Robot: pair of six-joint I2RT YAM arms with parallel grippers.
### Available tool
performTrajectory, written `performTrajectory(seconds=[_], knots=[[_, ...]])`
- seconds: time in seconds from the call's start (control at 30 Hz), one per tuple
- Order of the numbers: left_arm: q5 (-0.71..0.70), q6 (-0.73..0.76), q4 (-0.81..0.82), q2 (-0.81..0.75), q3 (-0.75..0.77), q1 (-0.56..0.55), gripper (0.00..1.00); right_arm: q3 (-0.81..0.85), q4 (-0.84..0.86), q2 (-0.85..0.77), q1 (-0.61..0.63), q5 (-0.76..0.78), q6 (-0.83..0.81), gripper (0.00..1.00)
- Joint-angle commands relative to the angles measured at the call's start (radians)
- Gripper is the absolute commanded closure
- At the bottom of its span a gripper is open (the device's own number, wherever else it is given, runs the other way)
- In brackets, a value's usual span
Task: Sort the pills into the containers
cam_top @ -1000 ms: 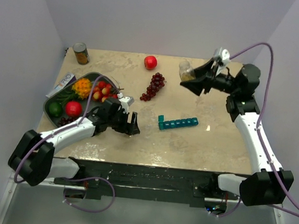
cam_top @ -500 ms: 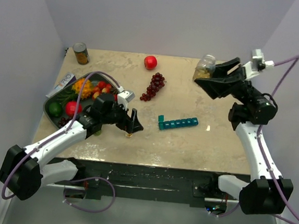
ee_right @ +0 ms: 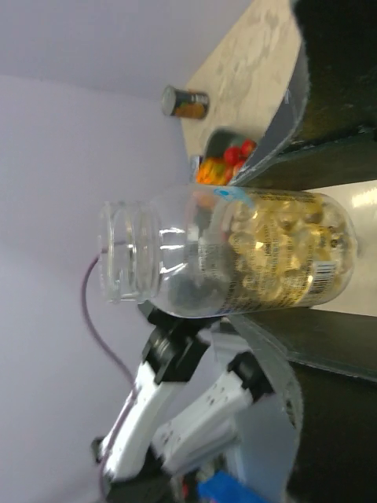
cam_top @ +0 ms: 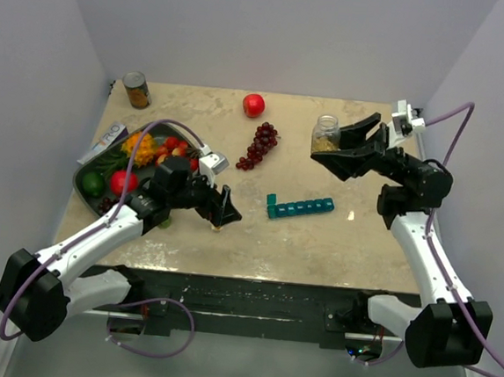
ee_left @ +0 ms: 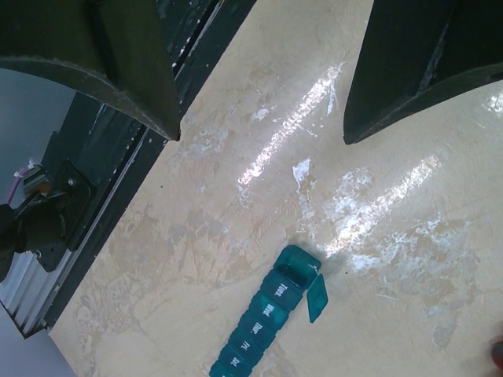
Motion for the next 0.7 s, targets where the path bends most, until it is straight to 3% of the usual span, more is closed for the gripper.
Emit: performTrajectory(seconds=[0.0, 0.1, 0.4, 0.67], knots=[[0.032, 0.097, 0.009, -0.017, 0.059, 0.007, 0.12, -0.052, -0.527, -0.041, 0.013, -0.097, -0.579, 1.0], [-0.041, 0.151, -0.017, -0.055, 0.049, 0.005, 0.12, 0.079, -1.355, -0.024, 0.03, 0.015, -1.278, 0.99], [-0.199, 0.207, 0.01, -0.215, -0.075, 0.005, 0.12, 0.046, -1.686, 0.15, 0.079, 0.169, -1.717, 1.0], [-0.308, 0.217, -0.034, -0.207, -0.056, 0.007, 0.12, 0.132, -1.783, 0.315, 0.19, 0.413, -1.78, 1.0]])
